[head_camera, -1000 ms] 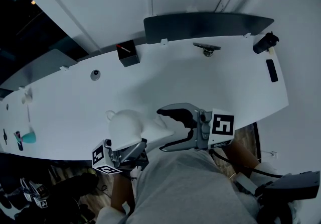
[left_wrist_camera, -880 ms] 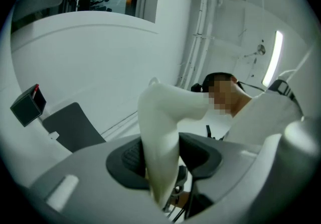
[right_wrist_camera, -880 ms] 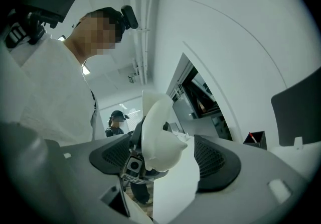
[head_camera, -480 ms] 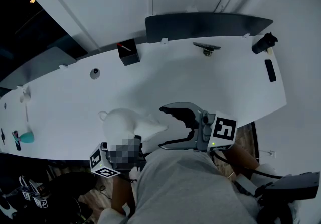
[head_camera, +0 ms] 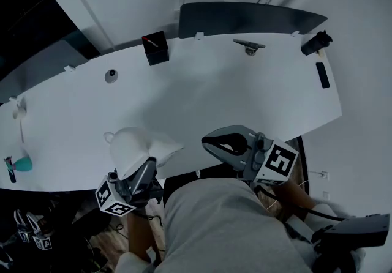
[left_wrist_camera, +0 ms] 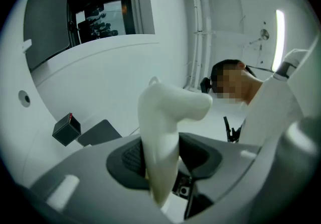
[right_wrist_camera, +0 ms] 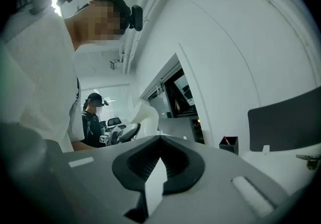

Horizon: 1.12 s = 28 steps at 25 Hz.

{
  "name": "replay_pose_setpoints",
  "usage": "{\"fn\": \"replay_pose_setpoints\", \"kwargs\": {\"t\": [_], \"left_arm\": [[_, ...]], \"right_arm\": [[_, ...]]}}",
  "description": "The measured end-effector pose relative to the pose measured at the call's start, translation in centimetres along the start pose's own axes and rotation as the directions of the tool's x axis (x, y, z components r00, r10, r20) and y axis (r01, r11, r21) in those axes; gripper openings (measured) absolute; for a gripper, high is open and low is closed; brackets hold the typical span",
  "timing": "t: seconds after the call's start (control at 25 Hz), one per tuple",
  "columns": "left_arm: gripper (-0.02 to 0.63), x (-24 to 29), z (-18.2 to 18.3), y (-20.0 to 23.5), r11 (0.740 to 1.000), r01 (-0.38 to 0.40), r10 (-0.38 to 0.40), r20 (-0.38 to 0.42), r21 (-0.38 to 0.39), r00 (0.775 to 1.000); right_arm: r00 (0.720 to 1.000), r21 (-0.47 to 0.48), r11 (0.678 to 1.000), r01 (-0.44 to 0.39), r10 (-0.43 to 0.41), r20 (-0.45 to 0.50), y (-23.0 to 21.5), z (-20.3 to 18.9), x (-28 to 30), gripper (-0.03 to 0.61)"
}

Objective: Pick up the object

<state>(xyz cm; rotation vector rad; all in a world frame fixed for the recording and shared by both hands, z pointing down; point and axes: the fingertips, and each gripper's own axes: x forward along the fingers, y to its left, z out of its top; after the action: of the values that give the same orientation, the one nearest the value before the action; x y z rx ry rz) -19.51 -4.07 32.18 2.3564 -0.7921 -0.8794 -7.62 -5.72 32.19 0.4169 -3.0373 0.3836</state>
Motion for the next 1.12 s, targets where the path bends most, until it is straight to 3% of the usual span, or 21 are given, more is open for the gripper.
{"fn": "replay_pose_setpoints", "kwargs": {"t": [0.52,0.84,1.12], "left_arm": [[0.169,-1.3,-3.1,-1.8,0.993,0.075,-0.08,-0.059,-0.086,0.995],[0.167,-0.2,-5.1,-5.1,0.997,0.065,-0.067,-0.07,-0.027,0.995],[0.167,1.3,-9.3,-9.8,0.999,0.01,-0.007,-0.085,0.031,0.996]], "right_arm": [[0.997,-0.032,0.997,0.065,-0.066,-0.033,4.3,-2.4,-0.4,0.0],[0.996,-0.064,0.994,0.094,-0.093,0.018,5.1,-2.4,-4.2,0.0],[0.986,-0.015,0.986,0.164,-0.165,-0.003,5.3,-4.1,-10.1,0.001]]}}
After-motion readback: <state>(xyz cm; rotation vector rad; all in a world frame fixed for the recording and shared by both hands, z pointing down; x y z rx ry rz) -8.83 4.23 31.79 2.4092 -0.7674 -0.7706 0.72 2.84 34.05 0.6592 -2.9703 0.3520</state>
